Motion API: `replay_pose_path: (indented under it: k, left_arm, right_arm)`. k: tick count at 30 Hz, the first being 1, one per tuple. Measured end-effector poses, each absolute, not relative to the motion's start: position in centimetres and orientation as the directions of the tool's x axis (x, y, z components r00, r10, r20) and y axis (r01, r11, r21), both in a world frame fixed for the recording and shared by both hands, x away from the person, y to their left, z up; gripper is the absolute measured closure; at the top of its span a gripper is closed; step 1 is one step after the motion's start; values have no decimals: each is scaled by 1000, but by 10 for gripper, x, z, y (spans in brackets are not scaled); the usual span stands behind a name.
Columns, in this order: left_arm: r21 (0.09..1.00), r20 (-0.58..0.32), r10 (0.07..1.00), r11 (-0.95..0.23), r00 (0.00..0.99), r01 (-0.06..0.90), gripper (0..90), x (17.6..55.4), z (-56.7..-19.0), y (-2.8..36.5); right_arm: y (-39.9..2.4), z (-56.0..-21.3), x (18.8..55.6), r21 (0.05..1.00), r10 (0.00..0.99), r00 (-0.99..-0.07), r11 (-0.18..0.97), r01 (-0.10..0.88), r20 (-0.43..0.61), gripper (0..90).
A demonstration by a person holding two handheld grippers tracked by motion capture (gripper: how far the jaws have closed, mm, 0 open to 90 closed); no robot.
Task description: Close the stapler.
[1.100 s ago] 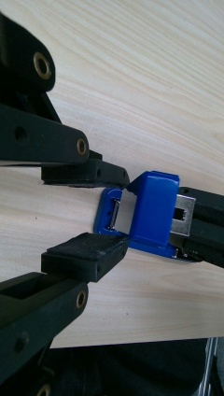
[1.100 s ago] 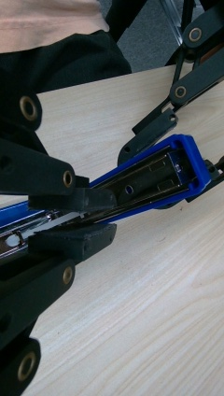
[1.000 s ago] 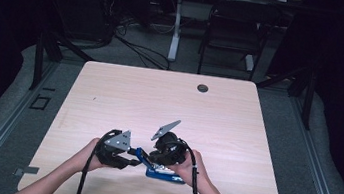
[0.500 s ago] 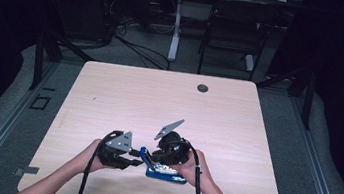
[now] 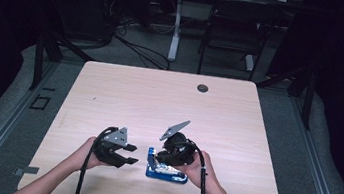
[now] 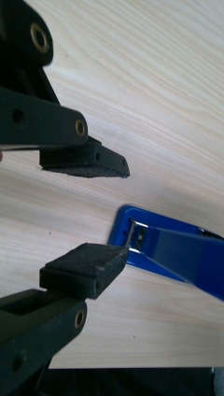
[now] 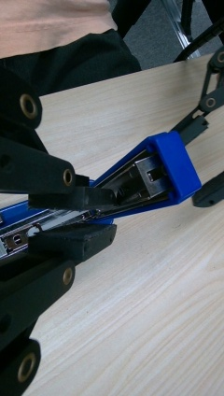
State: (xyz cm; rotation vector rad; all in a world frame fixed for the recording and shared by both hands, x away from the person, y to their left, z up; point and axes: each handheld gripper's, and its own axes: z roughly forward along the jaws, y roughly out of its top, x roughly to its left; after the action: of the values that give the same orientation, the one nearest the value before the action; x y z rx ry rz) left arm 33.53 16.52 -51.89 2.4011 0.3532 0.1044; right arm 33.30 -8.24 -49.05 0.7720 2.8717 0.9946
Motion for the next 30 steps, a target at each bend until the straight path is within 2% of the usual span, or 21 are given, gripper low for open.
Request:
replay_pose_path:
  k: [7,14,18,24,30]
  left_arm:
    - [656,-25,292,-717,956,236,520,336,-520,169]
    - [656,-32,304,-712,952,250,508,338,-521,170]
    - [683,-32,302,-690,953,241,542,336,-519,168]
    - [727,-10,277,-657,961,198,597,326,-516,143]
    - [737,-15,262,-649,965,188,717,323,-520,131]
  right_arm:
    - [-86,-491,330,570,445,-882,688,449,156,869]
    - [-87,-490,329,571,445,-882,688,448,155,868]
    - [-88,-489,328,573,450,-879,684,452,157,865]
    - [-91,-488,327,575,449,-880,684,450,154,860]
    - [-92,-487,327,572,455,-877,682,455,155,859]
